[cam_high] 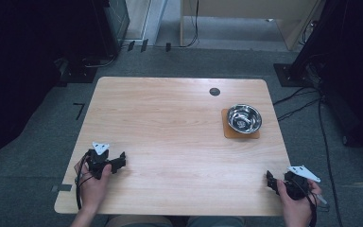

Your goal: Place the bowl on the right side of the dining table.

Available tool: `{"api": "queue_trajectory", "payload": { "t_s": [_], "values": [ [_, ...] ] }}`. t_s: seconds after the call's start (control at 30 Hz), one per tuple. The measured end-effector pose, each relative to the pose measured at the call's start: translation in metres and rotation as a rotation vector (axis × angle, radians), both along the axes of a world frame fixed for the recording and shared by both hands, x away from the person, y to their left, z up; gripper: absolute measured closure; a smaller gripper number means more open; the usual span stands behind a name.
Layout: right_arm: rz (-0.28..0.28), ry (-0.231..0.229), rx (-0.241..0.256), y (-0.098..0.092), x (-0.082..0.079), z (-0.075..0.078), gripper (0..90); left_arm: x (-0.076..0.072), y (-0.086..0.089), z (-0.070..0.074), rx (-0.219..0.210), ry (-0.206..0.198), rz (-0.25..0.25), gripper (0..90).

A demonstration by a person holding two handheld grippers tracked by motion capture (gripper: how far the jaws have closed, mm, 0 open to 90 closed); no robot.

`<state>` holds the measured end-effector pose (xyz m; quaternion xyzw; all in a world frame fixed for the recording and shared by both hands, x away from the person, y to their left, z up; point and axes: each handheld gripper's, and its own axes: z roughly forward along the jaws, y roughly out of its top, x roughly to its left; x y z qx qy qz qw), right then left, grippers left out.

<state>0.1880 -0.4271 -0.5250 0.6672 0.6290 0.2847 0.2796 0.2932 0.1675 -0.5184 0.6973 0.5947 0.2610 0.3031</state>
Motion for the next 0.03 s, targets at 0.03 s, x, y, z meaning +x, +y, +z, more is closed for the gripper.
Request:
{"api": "queue_trajectory", "payload": {
  "t_s": [0.03],
  "values": [
    [0.000,0.000,0.000,0.0000,0.0000,0.0000,13.5,0.0002,-0.0002,0.0000,-0.001,0.000,0.000,13.5]
  ]
}}
